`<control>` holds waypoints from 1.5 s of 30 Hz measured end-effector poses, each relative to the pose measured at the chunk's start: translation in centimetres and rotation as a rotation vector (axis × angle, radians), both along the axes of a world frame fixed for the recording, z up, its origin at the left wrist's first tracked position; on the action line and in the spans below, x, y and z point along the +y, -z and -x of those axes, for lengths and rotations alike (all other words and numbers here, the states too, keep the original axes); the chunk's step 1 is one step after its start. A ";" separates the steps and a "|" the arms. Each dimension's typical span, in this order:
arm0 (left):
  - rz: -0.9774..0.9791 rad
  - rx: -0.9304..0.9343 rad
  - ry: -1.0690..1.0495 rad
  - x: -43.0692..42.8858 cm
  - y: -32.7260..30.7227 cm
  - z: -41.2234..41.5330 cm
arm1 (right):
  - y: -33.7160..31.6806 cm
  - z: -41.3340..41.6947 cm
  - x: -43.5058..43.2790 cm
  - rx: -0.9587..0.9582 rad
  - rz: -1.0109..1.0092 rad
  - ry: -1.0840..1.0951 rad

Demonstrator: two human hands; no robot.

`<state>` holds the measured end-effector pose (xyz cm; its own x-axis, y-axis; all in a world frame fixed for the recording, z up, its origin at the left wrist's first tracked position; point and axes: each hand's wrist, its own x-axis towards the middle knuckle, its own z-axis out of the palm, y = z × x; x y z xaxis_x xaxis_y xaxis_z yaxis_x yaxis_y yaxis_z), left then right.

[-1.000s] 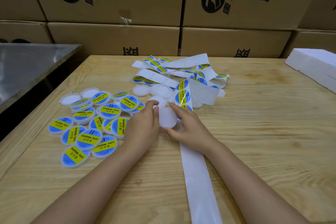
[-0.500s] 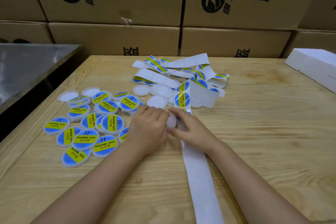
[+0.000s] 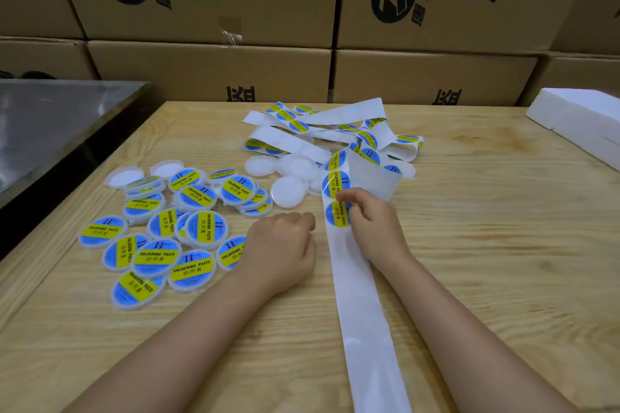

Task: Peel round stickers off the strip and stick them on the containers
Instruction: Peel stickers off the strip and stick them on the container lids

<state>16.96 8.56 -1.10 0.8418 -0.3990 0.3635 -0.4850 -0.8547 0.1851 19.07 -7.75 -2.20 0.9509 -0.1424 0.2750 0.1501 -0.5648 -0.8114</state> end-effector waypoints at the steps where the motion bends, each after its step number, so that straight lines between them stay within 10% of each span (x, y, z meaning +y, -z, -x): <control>1: 0.004 0.022 -0.008 0.0 0.3 -0.2 | 0.1 -0.1 -0.1 0.024 0.083 0.007; 12: -0.001 -0.243 0.069 -0.3 0.9 -1.0 | -0.8 0.5 0.3 0.009 0.309 0.041; 24: -0.069 -0.067 0.101 -1.7 2.0 -0.9 | -0.6 0.6 0.7 0.017 0.163 -0.016; 45: 0.406 -0.057 0.055 -1.4 0.7 -0.8 | -0.6 0.8 1.6 -0.012 -0.009 0.019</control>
